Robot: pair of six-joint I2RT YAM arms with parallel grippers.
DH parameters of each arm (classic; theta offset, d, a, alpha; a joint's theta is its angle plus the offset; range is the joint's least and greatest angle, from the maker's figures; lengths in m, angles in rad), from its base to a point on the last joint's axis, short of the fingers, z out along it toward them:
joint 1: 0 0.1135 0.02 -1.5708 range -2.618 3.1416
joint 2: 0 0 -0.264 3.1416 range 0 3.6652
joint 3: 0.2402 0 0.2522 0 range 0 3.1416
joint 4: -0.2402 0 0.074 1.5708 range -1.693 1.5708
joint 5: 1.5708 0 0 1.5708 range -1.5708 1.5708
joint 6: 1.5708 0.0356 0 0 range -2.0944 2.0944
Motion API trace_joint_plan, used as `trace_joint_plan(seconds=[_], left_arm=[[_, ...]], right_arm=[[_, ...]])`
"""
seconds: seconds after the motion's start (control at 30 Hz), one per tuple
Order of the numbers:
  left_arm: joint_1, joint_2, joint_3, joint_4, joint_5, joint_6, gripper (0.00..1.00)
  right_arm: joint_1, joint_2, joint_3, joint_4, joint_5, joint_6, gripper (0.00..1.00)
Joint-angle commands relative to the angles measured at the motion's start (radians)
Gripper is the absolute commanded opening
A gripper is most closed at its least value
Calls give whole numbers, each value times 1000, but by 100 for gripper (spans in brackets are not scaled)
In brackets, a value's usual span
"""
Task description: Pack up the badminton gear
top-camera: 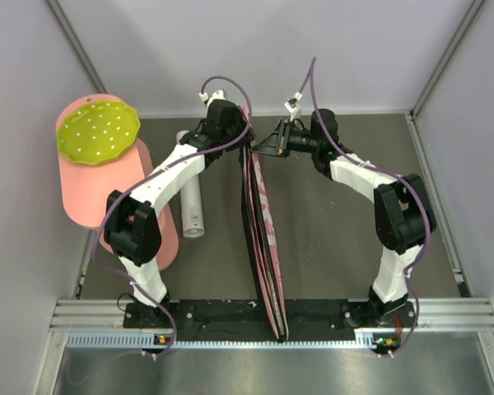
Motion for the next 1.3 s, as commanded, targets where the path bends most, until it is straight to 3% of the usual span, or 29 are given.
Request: trace_joint_plan(seconds=[0.0,0.1,0.23,0.53,0.77,0.97,1.1,1.27], left_arm=[[21,25,40,84,-52,-2,60],[23,34,39,107,-41,-2,57],[24,45,37,119,-48,-1,40],[42,42,45,133,-81,13,21],[64,53,66,135,-75,15,0],[78,48,71,133,-103,27,0],[90,53,80,132,-104,30,0],[98,66,102,123,-114,53,0]], right_arm=[[21,-84,18,37,-39,-31,0],[23,-84,13,34,-39,-34,0],[27,-95,2,30,-37,-38,0],[67,-174,-64,1,16,-87,0],[115,-280,-172,-7,38,-115,0],[181,-404,-384,-64,62,-185,0],[222,-548,-552,-157,85,-239,0],[277,-774,-729,-216,90,-195,0]])
